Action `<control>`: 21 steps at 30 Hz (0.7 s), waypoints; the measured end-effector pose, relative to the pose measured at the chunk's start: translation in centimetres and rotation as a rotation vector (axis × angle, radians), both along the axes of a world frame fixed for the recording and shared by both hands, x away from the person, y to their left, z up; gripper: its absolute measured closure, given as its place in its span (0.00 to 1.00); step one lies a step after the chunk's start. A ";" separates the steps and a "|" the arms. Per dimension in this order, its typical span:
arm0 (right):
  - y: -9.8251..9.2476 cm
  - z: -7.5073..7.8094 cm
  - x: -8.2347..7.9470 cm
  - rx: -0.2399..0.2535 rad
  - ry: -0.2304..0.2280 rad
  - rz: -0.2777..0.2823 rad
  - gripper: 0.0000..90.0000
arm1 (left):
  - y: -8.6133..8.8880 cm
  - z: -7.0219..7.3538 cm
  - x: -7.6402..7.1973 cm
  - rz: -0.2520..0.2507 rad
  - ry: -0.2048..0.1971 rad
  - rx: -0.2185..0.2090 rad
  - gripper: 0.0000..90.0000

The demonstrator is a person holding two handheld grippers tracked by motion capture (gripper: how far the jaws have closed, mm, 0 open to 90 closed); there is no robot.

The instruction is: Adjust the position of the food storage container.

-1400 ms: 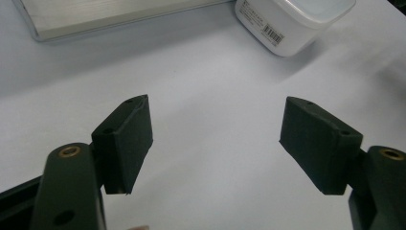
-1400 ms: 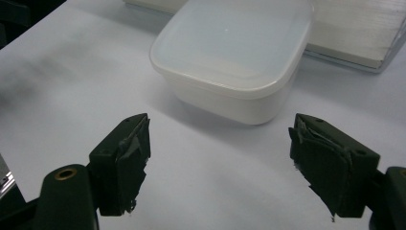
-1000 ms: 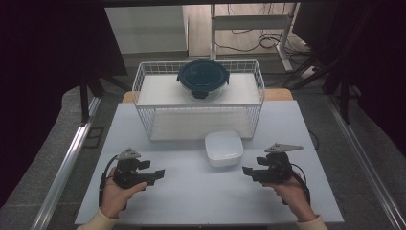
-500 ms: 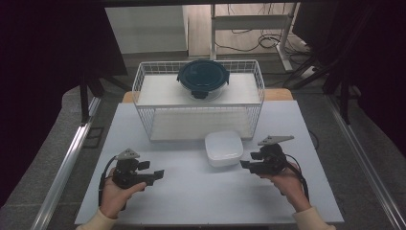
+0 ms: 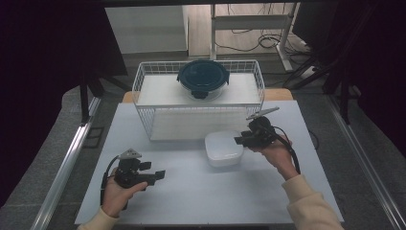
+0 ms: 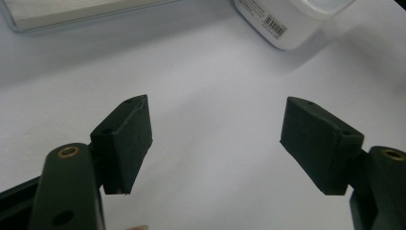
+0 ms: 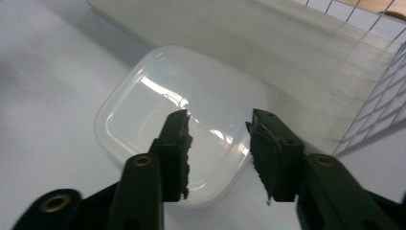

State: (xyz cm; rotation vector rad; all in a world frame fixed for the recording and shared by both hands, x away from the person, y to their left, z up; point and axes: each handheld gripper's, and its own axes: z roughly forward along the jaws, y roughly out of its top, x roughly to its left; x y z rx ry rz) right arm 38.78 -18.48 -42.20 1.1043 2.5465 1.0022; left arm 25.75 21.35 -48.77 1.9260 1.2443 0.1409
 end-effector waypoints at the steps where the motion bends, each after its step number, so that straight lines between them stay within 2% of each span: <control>1: 0.1 0.0 0.3 -0.004 0.002 0.004 0.72 | 0.0 0.0 0.0 -0.002 0.002 0.000 0.28; 2: 0.3 0.0 0.7 -0.016 0.006 0.009 0.76 | 0.0 0.0 0.0 -0.001 0.002 0.000 0.28; 10: 1.1 -0.2 2.7 -0.036 0.003 0.007 0.93 | 0.1 -0.1 0.2 0.001 0.010 -0.007 0.28; 13: 1.5 -0.3 3.2 -0.047 -0.007 0.015 0.97 | 0.1 -0.2 0.2 0.002 0.011 -0.007 0.28; 17: 2.2 -0.9 3.9 -0.087 -0.024 0.033 0.99 | 0.2 -0.2 0.2 0.005 0.013 -0.007 0.28; 21: 2.8 -1.5 4.5 -0.124 -0.066 0.053 0.99 | 0.2 -0.3 0.3 0.004 0.015 -0.006 0.28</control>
